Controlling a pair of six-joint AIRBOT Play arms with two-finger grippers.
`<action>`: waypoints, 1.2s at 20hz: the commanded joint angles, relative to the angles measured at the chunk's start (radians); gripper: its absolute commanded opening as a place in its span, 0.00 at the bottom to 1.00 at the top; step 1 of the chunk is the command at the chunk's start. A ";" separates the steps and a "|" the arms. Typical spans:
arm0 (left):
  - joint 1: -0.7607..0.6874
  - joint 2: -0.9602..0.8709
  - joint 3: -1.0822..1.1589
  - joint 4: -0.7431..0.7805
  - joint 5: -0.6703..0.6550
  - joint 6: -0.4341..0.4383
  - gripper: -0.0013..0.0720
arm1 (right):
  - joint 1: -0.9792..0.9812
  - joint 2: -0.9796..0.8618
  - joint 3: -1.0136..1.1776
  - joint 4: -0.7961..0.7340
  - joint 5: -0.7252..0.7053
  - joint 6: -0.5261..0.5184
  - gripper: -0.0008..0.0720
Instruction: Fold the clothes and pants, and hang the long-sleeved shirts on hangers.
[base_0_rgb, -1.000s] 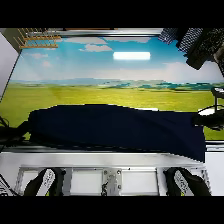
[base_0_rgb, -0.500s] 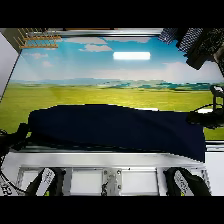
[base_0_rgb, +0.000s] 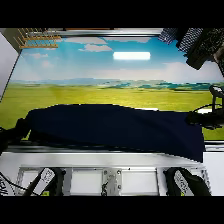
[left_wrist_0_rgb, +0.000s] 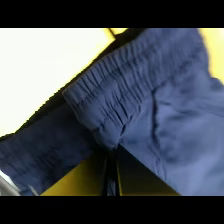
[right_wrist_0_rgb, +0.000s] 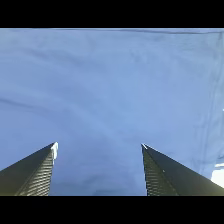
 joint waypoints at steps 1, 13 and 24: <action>0.001 0.104 0.085 0.010 -0.159 0.043 0.03 | 0.001 -0.001 0.000 0.001 0.003 0.000 0.81; 0.001 0.012 0.105 0.517 -0.422 -0.146 0.03 | 0.000 -0.009 0.000 0.000 -0.001 0.000 0.81; -0.071 -0.088 0.105 0.690 -0.348 -0.227 0.15 | 0.000 -0.009 0.000 0.000 0.000 0.000 0.81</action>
